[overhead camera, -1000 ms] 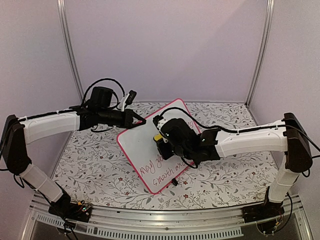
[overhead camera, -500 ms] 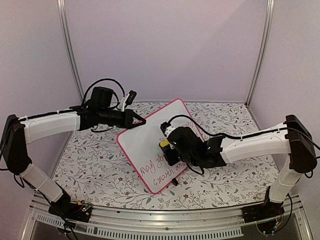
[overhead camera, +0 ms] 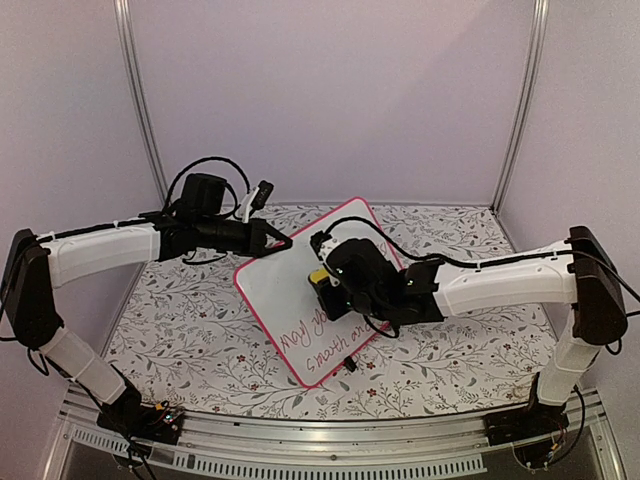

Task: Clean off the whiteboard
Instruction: Erase the whiteboard at the center of the board.

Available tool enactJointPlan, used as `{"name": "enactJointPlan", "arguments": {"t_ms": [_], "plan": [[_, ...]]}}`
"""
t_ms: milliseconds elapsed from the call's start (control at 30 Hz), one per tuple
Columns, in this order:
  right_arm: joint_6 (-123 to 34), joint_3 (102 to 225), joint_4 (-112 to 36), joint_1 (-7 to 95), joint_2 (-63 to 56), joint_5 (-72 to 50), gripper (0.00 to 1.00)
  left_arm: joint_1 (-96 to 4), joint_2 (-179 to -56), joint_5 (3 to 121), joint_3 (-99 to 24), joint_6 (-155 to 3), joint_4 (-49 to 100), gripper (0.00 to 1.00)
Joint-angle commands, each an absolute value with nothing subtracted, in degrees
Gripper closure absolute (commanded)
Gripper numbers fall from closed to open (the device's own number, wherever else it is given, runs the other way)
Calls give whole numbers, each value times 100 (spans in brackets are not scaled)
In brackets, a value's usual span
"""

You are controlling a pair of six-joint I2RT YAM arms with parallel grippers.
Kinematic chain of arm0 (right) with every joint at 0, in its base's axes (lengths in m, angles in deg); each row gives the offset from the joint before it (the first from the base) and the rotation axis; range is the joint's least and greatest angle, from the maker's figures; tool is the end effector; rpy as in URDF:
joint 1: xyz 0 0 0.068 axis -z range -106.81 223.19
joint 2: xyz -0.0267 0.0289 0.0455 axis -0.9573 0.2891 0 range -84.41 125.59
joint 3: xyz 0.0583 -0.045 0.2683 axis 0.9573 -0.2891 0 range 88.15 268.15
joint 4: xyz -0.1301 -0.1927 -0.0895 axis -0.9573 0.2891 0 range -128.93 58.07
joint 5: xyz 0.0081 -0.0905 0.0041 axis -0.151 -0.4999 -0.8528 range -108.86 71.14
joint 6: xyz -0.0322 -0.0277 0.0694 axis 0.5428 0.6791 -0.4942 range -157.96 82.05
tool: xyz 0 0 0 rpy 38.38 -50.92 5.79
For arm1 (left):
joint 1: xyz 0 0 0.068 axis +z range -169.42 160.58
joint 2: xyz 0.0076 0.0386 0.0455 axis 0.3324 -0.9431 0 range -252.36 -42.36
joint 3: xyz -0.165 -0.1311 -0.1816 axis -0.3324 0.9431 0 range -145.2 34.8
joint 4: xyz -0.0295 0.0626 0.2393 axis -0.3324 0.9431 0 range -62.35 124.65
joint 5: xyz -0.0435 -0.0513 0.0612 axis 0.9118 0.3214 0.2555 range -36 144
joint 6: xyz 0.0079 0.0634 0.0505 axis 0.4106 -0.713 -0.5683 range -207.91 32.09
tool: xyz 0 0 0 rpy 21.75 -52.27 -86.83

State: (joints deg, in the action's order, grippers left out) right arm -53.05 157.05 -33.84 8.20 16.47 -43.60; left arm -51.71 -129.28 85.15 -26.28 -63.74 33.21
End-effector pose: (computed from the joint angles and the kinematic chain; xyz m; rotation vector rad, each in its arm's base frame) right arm 0.1999 0.3587 0.2231 -0.6959 2.0536 0.3287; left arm 0.2806 -0.2206 0.2656 0.5049 2.1947 -1.1370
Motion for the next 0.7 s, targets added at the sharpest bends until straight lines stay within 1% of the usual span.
{"name": "enactJointPlan", "arguments": {"t_ms": [0, 433, 667], "plan": [[-4988, 15945, -3445, 921, 1797, -4322, 75, -5370, -13110, 8339, -2558, -6874, 3482, 100], [-5915, 14624, -3347, 921, 1372, -4009, 76, -5372, -13170, 8405, -2585, -6854, 3486, 100], [-5802, 14988, -3291, 921, 1465, -3953, 76, -5368, -13142, 8381, -2576, -6863, 3484, 100]]}}
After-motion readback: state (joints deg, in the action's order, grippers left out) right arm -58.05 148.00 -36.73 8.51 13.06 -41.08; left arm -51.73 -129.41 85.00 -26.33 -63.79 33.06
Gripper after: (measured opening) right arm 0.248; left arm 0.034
